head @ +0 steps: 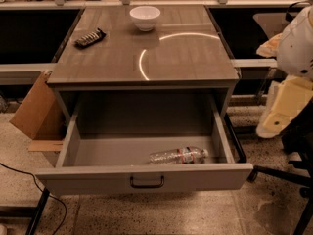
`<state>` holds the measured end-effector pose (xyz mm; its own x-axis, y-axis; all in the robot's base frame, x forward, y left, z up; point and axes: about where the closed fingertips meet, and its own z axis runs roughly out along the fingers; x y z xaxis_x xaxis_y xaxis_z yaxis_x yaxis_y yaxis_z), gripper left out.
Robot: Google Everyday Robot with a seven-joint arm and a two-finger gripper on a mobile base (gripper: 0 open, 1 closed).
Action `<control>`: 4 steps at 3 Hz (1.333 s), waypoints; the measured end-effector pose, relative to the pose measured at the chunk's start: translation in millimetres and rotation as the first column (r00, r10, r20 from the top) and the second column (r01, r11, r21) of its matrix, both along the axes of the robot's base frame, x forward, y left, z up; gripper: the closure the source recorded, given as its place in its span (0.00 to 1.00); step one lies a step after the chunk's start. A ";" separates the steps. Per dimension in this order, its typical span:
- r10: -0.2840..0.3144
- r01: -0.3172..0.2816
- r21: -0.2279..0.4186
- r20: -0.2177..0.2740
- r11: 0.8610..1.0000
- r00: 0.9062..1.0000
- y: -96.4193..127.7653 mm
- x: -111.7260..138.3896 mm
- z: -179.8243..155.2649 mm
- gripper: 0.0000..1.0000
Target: Pick water bottle from top drawer and place on counter
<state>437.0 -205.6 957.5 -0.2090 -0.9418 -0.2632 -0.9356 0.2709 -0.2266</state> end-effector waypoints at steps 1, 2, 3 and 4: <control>0.012 -0.009 0.120 -0.025 0.993 1.000 24.5 -5.3 -36.3 0.00; 0.012 -0.009 0.120 -0.025 0.993 1.000 24.5 -5.3 -36.3 0.00; 0.030 -0.027 0.116 -0.022 0.993 0.999 30.3 -1.1 -50.1 0.00; 0.110 -0.104 0.147 -0.030 0.984 0.994 51.3 10.9 -95.6 0.00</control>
Offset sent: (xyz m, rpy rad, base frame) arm -0.0040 0.0188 -0.0309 0.0951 0.0227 0.0101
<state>447.9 -154.3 861.9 -0.1216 -0.9118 -0.3923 -0.9681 0.1962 -0.1560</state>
